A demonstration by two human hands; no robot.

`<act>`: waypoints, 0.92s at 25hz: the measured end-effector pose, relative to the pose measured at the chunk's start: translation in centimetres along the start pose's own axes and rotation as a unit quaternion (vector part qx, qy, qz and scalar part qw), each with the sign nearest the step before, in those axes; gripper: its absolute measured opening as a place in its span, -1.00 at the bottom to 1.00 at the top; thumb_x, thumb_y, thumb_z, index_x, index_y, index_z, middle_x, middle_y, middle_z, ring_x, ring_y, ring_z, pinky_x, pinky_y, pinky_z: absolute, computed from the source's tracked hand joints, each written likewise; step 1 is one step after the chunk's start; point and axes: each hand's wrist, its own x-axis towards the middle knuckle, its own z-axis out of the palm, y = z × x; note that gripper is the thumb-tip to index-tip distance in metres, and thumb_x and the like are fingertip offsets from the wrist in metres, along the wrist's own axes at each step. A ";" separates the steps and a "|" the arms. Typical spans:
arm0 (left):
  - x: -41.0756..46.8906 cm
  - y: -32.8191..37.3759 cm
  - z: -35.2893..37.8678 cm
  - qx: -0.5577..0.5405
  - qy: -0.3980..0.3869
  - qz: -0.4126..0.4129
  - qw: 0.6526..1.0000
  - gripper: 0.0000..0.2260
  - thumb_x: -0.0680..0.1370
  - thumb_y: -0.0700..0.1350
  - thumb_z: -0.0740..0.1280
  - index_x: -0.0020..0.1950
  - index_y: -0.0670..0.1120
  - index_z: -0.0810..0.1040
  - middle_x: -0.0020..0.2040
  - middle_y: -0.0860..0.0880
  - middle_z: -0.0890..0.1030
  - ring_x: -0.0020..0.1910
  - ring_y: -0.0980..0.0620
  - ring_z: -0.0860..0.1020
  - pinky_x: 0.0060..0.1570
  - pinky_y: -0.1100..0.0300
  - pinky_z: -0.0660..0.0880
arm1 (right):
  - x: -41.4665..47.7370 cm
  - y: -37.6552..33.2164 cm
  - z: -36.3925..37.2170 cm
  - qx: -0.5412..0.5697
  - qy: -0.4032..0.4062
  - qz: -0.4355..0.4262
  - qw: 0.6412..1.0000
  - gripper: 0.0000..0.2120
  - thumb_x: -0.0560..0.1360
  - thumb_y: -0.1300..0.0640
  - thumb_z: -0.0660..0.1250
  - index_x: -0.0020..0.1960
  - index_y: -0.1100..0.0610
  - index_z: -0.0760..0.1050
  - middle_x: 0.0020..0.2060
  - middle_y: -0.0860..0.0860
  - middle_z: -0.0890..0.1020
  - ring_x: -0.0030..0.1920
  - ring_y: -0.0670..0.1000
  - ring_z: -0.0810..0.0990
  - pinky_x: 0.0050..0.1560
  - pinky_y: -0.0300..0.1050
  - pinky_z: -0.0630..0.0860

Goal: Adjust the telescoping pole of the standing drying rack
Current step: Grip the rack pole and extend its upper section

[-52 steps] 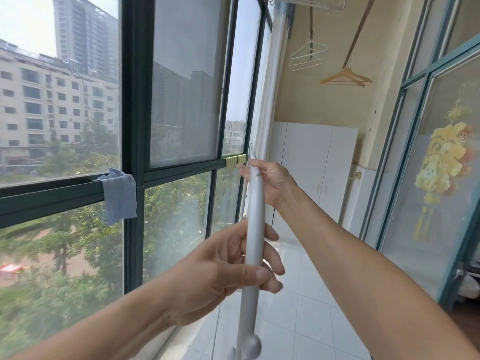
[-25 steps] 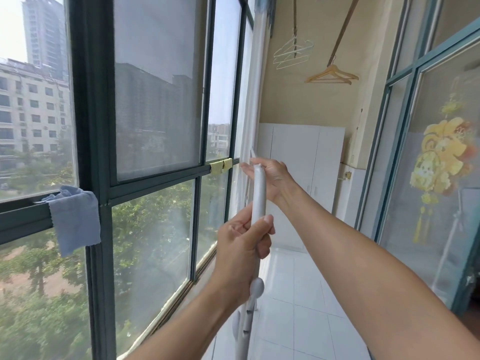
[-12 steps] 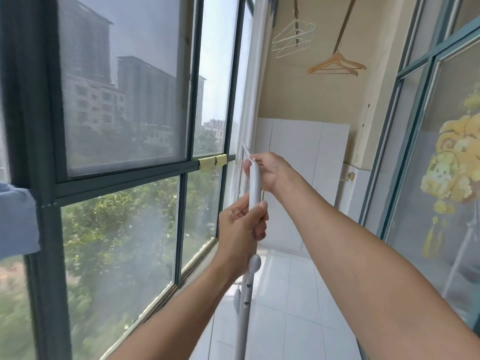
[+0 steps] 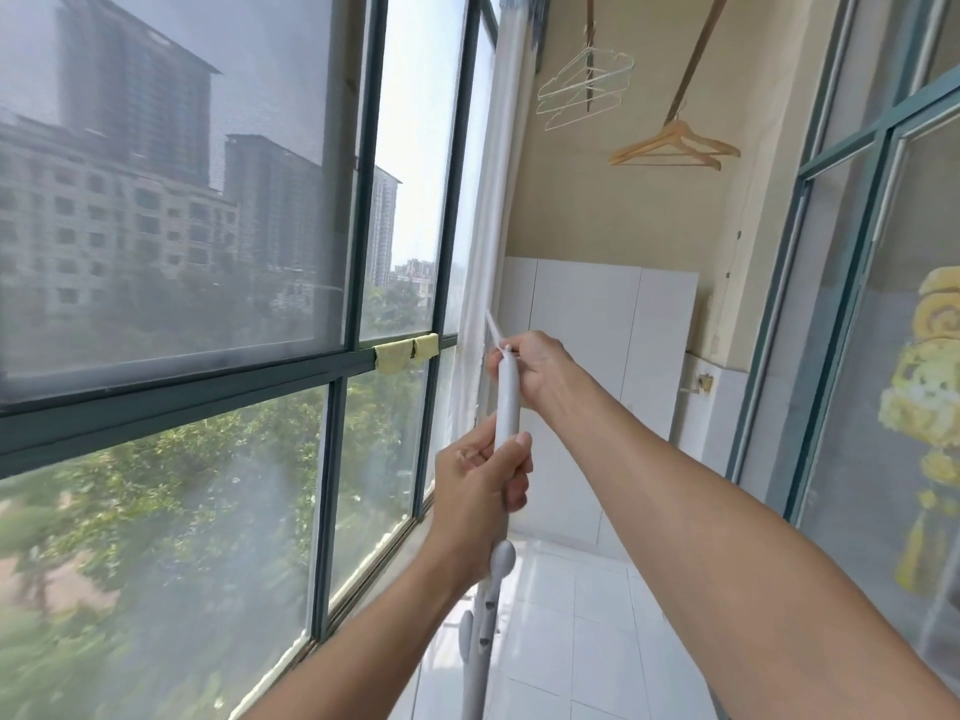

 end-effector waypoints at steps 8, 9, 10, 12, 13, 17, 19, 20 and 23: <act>9.9 -6.4 -1.7 0.014 -0.023 -0.003 1.000 -0.87 0.45 -0.19 0.34 -0.26 -0.22 0.49 -0.48 0.02 0.40 -0.52 0.04 0.24 -0.53 0.25 0.21 | 11.2 -1.4 -1.8 0.000 -0.044 0.021 0.999 -0.85 0.55 0.47 0.07 -0.14 0.29 0.30 -0.23 0.18 0.36 -0.42 0.05 0.30 -0.61 -0.30 0.43; 11.0 -7.3 -1.6 0.013 -0.024 -0.004 1.000 -0.84 0.44 -0.18 0.34 -0.20 -0.28 0.49 -0.48 0.03 0.40 -0.52 0.04 0.24 -0.53 0.25 0.20 | 12.5 -1.7 -2.2 -0.001 -0.046 0.020 0.999 -0.85 0.55 0.47 0.07 -0.13 0.29 0.30 -0.23 0.17 0.35 -0.42 0.05 0.30 -0.61 -0.30 0.44; 12.1 -8.4 -1.3 0.012 -0.026 -0.006 1.000 -0.81 0.44 -0.18 0.34 -0.16 -0.32 0.48 -0.49 0.04 0.40 -0.52 0.04 0.24 -0.52 0.25 0.20 | 13.9 -2.0 -2.8 -0.002 -0.047 0.017 0.999 -0.85 0.55 0.47 0.07 -0.13 0.28 0.30 -0.22 0.17 0.35 -0.42 0.05 0.30 -0.62 -0.29 0.44; 14.6 -10.5 -0.6 0.012 -0.024 -0.012 1.000 -0.77 0.42 -0.17 0.35 -0.11 -0.35 0.48 -0.50 0.04 0.40 -0.53 0.05 0.24 -0.52 0.24 0.18 | 17.0 -2.7 -4.0 0.011 -0.051 0.012 0.999 -0.85 0.54 0.49 0.08 -0.11 0.29 0.31 -0.17 0.18 0.34 -0.40 0.06 0.30 -0.62 -0.28 0.44; 15.9 -11.6 -0.2 0.013 -0.022 -0.015 1.000 -0.76 0.42 -0.17 0.35 -0.09 -0.35 0.49 -0.49 0.03 0.40 -0.53 0.05 0.25 -0.51 0.23 0.17 | 18.6 -3.1 -4.7 0.020 -0.052 0.011 0.998 -0.86 0.53 0.49 0.08 -0.08 0.30 0.31 -0.14 0.19 0.35 -0.39 0.06 0.30 -0.61 -0.28 0.45; 20.6 -16.4 1.9 0.024 0.004 -0.013 1.000 -0.75 0.40 -0.16 0.35 -0.01 -0.30 0.52 -0.50 0.03 0.40 -0.53 0.06 0.23 -0.50 0.23 0.18 | 25.2 -4.5 -7.6 0.003 -0.060 0.008 0.998 -0.81 0.54 0.48 0.09 0.10 0.31 0.27 -0.18 0.18 0.36 -0.39 0.05 0.33 -0.59 -0.29 0.46; 22.9 -18.8 3.1 0.033 0.016 -0.008 0.999 -0.77 0.41 -0.16 0.35 -0.03 -0.29 0.52 -0.51 0.04 0.39 -0.52 0.05 0.22 -0.50 0.24 0.18 | 28.3 -5.5 -9.1 0.004 -0.066 0.015 0.998 -0.82 0.54 0.48 0.08 0.10 0.30 0.26 -0.21 0.16 0.35 -0.39 0.04 0.32 -0.60 -0.30 0.45; 24.2 -20.0 3.6 0.039 0.023 -0.004 0.999 -0.81 0.42 -0.17 0.35 -0.04 -0.26 0.52 -0.51 0.05 0.39 -0.52 0.05 0.22 -0.51 0.26 0.18 | 30.0 -5.9 -9.7 0.007 -0.072 0.021 0.997 -0.82 0.55 0.47 0.07 0.10 0.30 0.26 -0.22 0.15 0.34 -0.39 0.04 0.31 -0.61 -0.30 0.45; 27.6 -23.7 4.8 0.053 0.038 0.009 0.998 -0.89 0.45 -0.20 0.32 -0.05 -0.20 0.51 -0.51 0.04 0.37 -0.52 0.06 0.23 -0.53 0.27 0.21 | 34.8 -6.8 -11.7 0.012 -0.080 0.034 0.996 -0.83 0.56 0.47 0.07 0.11 0.30 0.26 -0.23 0.14 0.34 -0.38 0.03 0.31 -0.62 -0.30 0.44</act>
